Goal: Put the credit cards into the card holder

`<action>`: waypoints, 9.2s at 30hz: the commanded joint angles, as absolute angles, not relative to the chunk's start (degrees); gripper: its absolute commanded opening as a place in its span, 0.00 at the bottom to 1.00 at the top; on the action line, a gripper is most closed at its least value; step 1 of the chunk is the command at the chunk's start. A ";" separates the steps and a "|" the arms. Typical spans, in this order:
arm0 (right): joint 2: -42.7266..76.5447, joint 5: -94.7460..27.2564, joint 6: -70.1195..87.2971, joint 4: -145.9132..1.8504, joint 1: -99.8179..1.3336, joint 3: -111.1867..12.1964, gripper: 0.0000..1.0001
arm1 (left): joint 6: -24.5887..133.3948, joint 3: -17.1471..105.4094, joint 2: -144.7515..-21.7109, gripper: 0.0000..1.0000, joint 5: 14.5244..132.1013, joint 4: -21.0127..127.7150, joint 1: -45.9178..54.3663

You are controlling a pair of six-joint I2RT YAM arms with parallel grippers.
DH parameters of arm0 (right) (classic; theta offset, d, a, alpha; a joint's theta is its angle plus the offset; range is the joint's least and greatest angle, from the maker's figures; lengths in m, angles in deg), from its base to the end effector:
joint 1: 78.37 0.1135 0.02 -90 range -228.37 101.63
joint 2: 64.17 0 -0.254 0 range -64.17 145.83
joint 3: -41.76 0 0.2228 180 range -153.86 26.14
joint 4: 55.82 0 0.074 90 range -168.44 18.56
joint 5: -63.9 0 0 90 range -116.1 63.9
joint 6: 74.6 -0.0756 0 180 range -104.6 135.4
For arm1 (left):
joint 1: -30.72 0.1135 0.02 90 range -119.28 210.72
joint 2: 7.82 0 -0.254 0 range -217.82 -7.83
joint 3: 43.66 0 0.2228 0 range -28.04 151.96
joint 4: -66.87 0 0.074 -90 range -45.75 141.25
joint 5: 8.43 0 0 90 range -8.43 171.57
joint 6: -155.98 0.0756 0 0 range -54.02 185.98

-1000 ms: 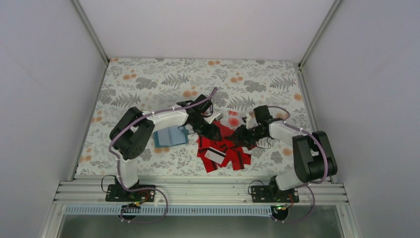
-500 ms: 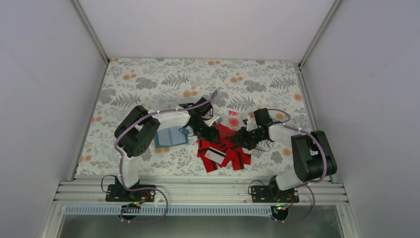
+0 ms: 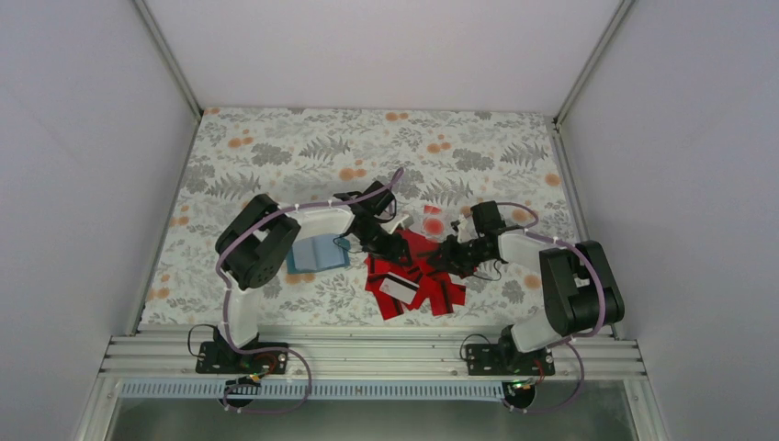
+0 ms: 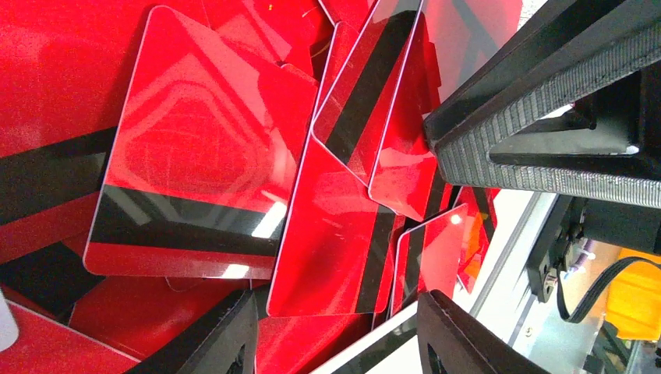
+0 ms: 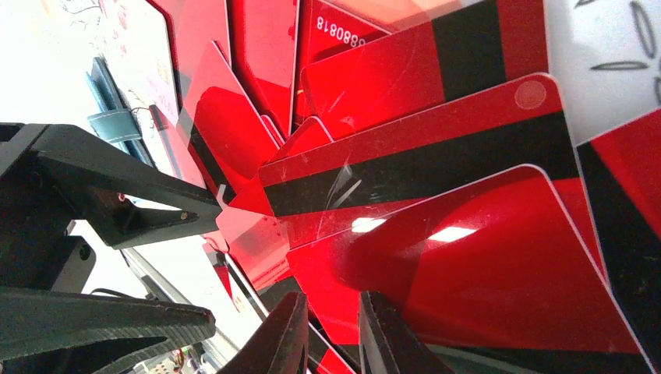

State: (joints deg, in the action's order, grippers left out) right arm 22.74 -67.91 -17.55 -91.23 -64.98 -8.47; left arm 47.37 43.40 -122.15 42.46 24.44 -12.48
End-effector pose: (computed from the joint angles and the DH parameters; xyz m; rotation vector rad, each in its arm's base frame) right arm 0.2073 0.1012 0.1100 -0.3195 -2.8774 -1.1939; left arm 0.2361 -0.2872 0.1184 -0.7882 -2.7609 1.1368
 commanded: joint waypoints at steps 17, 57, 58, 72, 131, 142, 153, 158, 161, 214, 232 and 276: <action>26.31 -63.06 -16.07 -92.53 -65.08 -7.65 0.18 | 41.36 43.72 -124.63 0.22 37.61 30.12 -12.81; 24.19 -62.78 -16.14 -91.65 -65.10 -7.35 0.20 | 34.43 45.08 -125.46 0.19 38.88 22.40 -11.24; 24.38 -62.87 -16.15 -91.58 -65.12 -7.28 0.20 | 34.43 44.91 -125.64 0.21 38.82 22.52 -11.28; 26.16 -63.26 -15.88 -91.12 -65.09 -6.98 0.19 | 33.14 42.97 -125.58 0.13 34.47 26.98 -11.38; 9.24 -74.86 -22.42 -86.88 -65.11 -34.19 0.97 | 30.39 53.08 -98.51 0.02 40.73 22.69 2.70; 13.02 -82.69 -34.62 -73.01 -64.92 -43.06 0.92 | 25.99 58.85 -94.32 0.02 36.47 31.12 3.83; 17.56 -87.84 -38.95 -66.96 -63.27 -53.32 0.63 | 20.69 60.49 -92.14 0.02 31.39 40.94 4.00; 19.28 -89.29 -39.76 -65.56 -62.00 -56.75 0.43 | 20.21 60.93 -91.94 0.02 30.18 42.50 4.02; 19.59 -89.92 -41.37 -62.90 -61.50 -56.83 0.29 | 19.55 60.70 -91.55 0.02 29.90 43.64 3.99; 28.04 -97.65 -51.87 -63.54 -54.25 -60.89 0.04 | 14.67 48.53 -86.98 0.02 28.88 52.03 6.82; 34.97 -88.76 -24.76 -96.68 -53.45 -69.17 0.84 | 26.07 32.98 -68.63 0.02 37.89 28.30 20.95; 58.80 -74.41 0.54 -111.71 -36.10 -69.79 0.40 | 33.24 -1.76 -71.17 0.02 46.14 35.27 28.02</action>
